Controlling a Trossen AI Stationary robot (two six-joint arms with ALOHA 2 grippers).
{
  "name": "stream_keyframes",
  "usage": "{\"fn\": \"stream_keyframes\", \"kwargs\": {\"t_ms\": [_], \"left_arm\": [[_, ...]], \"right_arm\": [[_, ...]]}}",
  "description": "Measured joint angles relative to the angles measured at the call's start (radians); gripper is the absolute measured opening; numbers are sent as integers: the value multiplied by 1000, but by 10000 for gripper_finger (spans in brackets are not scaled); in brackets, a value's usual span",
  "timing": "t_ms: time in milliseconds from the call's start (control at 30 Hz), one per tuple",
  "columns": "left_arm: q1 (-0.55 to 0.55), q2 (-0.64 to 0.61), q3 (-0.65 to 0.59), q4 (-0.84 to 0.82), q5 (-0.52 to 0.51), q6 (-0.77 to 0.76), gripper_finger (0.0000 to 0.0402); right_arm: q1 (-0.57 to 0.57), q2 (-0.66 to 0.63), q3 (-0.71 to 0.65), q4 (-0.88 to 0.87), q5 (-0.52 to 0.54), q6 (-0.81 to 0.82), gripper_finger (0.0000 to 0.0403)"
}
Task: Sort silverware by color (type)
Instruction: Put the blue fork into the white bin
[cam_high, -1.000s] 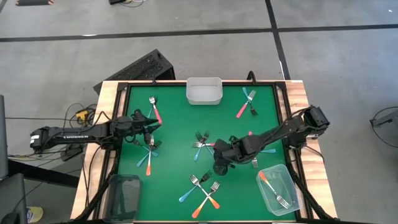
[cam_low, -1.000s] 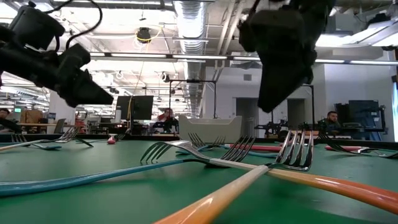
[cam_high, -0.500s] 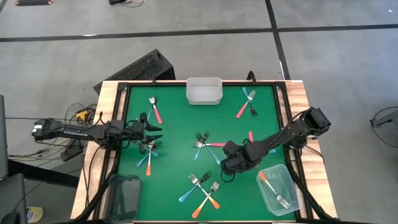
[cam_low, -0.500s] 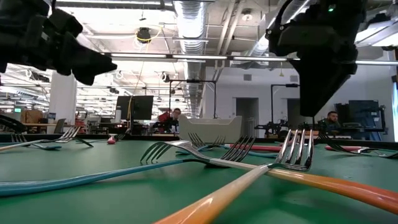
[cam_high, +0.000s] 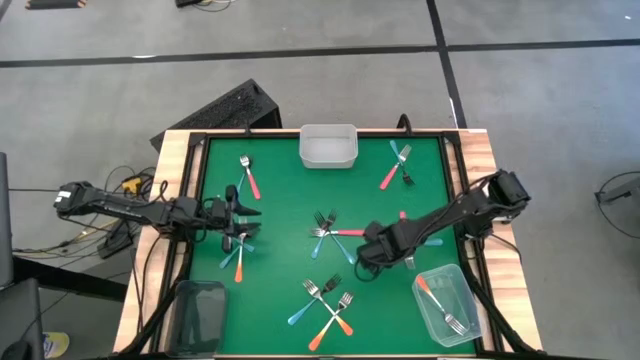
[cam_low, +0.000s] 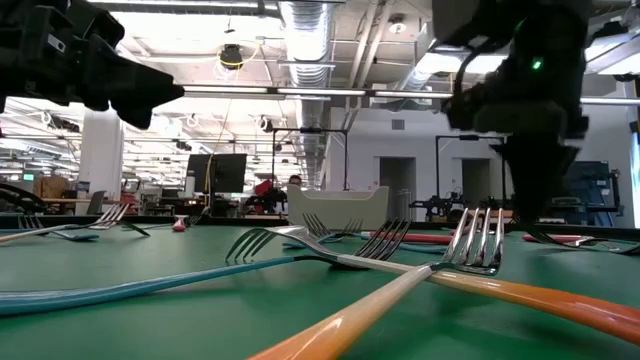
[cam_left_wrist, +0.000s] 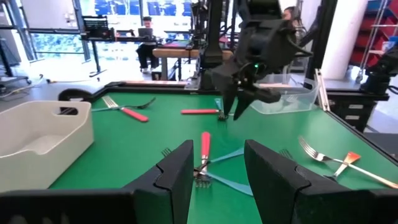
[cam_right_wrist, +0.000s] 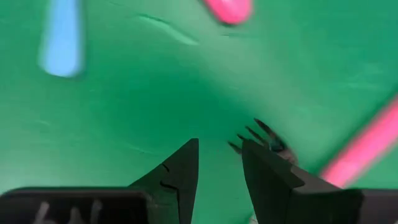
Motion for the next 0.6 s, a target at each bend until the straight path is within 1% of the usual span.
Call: {"fn": "stream_keyframes", "kwargs": {"t_ms": [167,267,433,600], "left_arm": [[-42,102,0,86,-4,4,130],[-65,160,0,98,-20,0,130],[-77,245,0,46,-115,-54,130],[-77,319,0,39,-147,-80,130]], "right_arm": [[-3,0,-6,221,-74,-38,147],[12,0,-6,308,-114,-29,147],[52,10,-6,339,-104,44,150],[71,6,-6,337,-104,49,177]]}}
